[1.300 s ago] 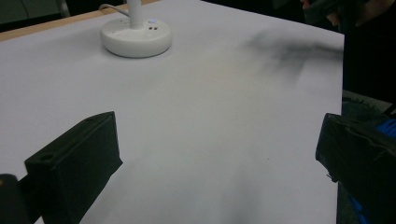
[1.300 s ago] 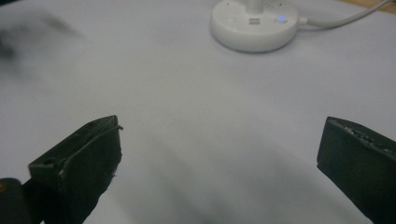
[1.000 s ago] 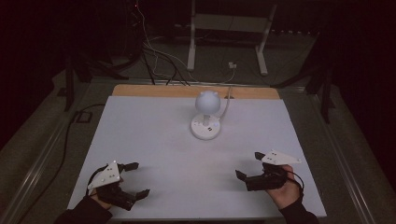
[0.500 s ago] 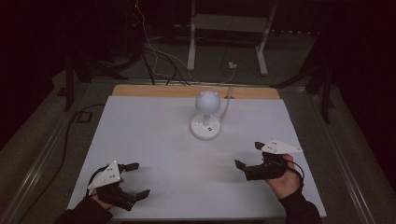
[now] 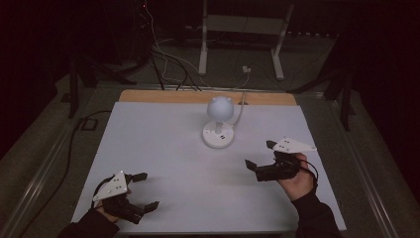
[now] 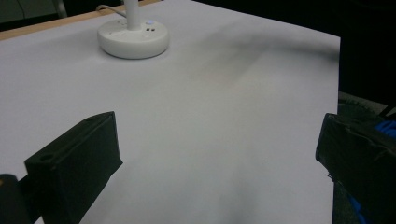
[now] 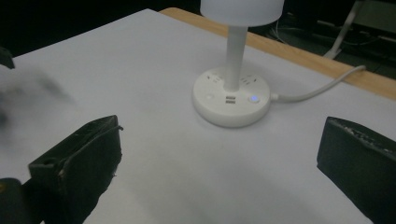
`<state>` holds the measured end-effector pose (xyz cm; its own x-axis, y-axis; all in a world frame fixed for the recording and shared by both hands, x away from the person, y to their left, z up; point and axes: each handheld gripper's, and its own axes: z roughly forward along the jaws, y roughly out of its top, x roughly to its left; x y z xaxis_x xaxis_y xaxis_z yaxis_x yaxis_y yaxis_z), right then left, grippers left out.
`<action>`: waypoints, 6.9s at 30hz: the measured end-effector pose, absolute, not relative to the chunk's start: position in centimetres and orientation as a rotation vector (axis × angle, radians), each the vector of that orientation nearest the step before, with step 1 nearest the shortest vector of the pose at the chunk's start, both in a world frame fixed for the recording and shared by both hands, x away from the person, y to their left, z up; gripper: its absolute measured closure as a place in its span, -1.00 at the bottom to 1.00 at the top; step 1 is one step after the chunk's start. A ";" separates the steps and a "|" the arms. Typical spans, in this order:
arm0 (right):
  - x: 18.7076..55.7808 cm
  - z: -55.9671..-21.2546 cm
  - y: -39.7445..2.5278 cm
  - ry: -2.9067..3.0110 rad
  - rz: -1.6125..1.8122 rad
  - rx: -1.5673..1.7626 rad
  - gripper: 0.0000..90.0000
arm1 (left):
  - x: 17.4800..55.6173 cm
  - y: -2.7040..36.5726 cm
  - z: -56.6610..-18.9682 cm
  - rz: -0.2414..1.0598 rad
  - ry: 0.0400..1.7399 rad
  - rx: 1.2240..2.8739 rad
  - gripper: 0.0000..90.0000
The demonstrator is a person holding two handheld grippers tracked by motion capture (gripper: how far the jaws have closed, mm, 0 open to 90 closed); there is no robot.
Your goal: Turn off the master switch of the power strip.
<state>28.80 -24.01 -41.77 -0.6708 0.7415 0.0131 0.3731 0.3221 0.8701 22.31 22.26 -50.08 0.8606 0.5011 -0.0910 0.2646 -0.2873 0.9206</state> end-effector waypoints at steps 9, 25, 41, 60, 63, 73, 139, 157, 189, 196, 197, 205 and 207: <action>30.6 -41.4 -23.1 2.203 1.305 0.972 -1.00 | 22.3 22.3 -50.1 0.256 0.568 1.885 -0.99; 33.1 -41.9 -21.2 2.212 1.299 0.949 -1.00 | 22.3 22.3 -50.1 0.254 0.567 1.882 -0.99; 35.4 -43.3 -20.0 2.219 1.290 0.962 -1.00 | 22.3 22.3 -50.1 0.251 0.568 1.880 -0.99; 37.9 -45.5 -19.4 2.223 1.259 0.991 -0.99 | 22.3 22.3 -50.0 0.249 0.572 1.877 -0.99; 38.3 -45.9 -19.4 2.223 1.251 0.998 -0.99 | 22.3 22.3 -50.0 0.252 0.570 1.877 -0.99; 40.0 -46.9 -19.3 2.224 1.233 1.044 -0.99 | 22.3 22.3 -50.0 0.251 0.570 1.876 -0.99; 43.2 -49.5 -17.7 2.054 1.063 1.322 0.76 | 22.3 22.3 -50.1 0.242 0.572 1.879 -0.99; 42.9 -50.0 -17.3 2.028 1.107 1.327 1.00 | 22.3 22.3 -50.1 0.242 0.570 1.881 -0.99; 42.7 -51.3 -15.5 2.074 1.005 1.226 1.00 | 22.2 22.2 -50.1 0.243 0.568 1.881 -0.99; 42.4 -51.5 -15.2 2.052 0.979 1.197 1.00 | 22.2 22.2 -50.1 0.246 0.568 1.886 -0.99; 42.3 -51.5 -15.2 2.049 0.980 1.196 1.00 | 22.2 22.2 -50.1 0.246 0.568 1.886 -0.99; 42.3 -51.5 -15.1 2.063 0.959 1.160 1.00 | 22.2 22.2 -50.1 0.242 0.565 1.881 -0.99; 42.4 -51.4 -15.1 2.068 0.957 1.168 1.00 | 22.2 22.2 -50.1 0.244 0.562 1.883 -0.99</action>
<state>42.39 -15.10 -51.42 -0.4540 0.8814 -0.1301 0.4714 0.3615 0.8044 22.19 22.20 -50.07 0.8661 0.4905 -0.0966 0.2646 -0.2858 0.9210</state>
